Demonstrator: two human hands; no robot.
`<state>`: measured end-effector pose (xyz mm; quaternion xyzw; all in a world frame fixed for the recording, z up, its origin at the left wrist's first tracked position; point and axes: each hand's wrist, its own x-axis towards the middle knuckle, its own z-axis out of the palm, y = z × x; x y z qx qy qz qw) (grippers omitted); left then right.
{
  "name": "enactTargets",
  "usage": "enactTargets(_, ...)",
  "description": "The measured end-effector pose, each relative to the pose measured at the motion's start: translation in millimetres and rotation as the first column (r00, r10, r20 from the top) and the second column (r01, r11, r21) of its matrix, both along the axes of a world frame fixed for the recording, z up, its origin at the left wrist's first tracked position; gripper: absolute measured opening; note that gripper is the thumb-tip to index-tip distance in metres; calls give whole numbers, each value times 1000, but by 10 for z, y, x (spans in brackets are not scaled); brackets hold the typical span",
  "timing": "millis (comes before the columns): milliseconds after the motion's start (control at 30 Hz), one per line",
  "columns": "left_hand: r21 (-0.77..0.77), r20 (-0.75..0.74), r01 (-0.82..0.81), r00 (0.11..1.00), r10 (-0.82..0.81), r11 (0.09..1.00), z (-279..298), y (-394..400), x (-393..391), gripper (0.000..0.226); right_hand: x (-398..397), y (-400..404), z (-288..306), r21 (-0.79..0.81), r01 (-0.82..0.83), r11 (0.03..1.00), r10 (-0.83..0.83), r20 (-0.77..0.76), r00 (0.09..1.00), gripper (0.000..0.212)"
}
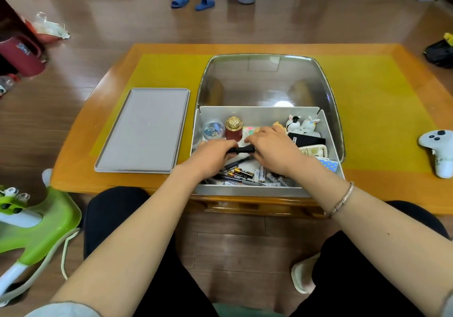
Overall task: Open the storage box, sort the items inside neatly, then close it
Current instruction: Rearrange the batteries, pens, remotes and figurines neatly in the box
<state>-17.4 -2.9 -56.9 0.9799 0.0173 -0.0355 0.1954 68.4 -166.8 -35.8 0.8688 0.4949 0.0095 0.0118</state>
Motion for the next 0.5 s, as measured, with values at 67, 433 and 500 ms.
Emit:
enactTargets(67, -1, 49, 16, 999, -16, 1000, 39, -17, 2, 17, -1, -24, 47, -24, 14, 1000, -14, -5, 1000, 20)
enactTargets(433, -181, 65, -262, 959, 277, 948, -11, -33, 106, 24, 390, -778, 147, 290, 468, 835, -489, 0, 872, 31)
enactTargets(500, -239, 67, -280, 950, 304, 930, 20, -73, 123, 24, 462, -830, 96, 229, 532, 815, -543, -19, 839, 30)
